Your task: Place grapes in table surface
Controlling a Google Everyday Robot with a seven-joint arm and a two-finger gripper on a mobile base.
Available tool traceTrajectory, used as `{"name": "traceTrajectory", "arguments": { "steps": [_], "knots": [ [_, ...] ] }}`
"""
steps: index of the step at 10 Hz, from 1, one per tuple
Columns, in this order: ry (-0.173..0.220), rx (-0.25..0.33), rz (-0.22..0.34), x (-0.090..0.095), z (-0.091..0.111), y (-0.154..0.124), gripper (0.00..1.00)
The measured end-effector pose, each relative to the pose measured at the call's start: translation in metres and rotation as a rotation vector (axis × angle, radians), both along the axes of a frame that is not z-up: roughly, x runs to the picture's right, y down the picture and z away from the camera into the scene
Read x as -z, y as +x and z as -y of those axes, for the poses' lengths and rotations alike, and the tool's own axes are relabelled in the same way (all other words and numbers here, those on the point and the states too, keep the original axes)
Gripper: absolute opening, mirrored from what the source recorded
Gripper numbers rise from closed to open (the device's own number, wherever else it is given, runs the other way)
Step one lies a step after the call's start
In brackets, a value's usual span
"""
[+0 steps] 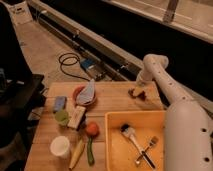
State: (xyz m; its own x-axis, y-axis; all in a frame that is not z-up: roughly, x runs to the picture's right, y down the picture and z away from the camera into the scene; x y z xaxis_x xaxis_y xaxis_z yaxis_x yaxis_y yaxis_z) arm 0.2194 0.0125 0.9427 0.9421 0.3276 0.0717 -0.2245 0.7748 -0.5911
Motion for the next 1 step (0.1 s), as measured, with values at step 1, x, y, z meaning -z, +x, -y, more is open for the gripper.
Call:
{"name": "traceTrajectory", "arguments": {
  "steps": [1],
  "knots": [
    [0.001, 0.0, 0.002, -0.0004, 0.0, -0.0012, 0.66]
  ]
}}
